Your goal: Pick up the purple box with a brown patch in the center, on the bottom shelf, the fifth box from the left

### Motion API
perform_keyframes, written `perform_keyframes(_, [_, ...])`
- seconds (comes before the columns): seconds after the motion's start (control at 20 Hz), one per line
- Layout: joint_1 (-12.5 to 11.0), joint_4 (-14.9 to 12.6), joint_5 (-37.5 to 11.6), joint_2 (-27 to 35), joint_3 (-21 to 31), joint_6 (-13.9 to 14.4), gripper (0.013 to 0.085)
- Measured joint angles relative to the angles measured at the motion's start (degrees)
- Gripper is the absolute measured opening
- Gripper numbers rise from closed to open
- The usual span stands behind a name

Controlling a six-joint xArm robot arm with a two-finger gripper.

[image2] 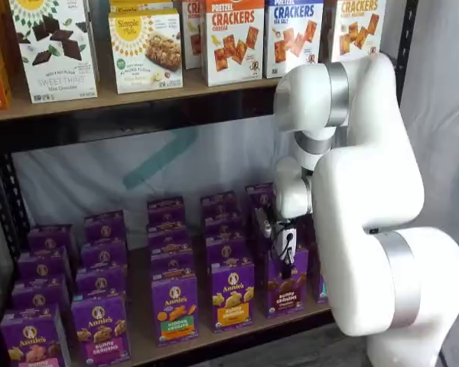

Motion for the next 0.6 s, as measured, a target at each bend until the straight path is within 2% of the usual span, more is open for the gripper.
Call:
perform_keyframes(0.2, [0.1,1.9,-0.9,0.2,0.1,-1.7,0.085])
perform_keyframes(0.3, [0.1,2.0,-1.1,0.2,0.2,-1.8,0.077])
perform_keyframes(0.45, [0.0,1.8,-1.3,0.1,0.4,-1.7,0.073])
perform_keyframes(0.6, [0.0,1.7,-1.4,0.1,0.5,-1.6,0.065])
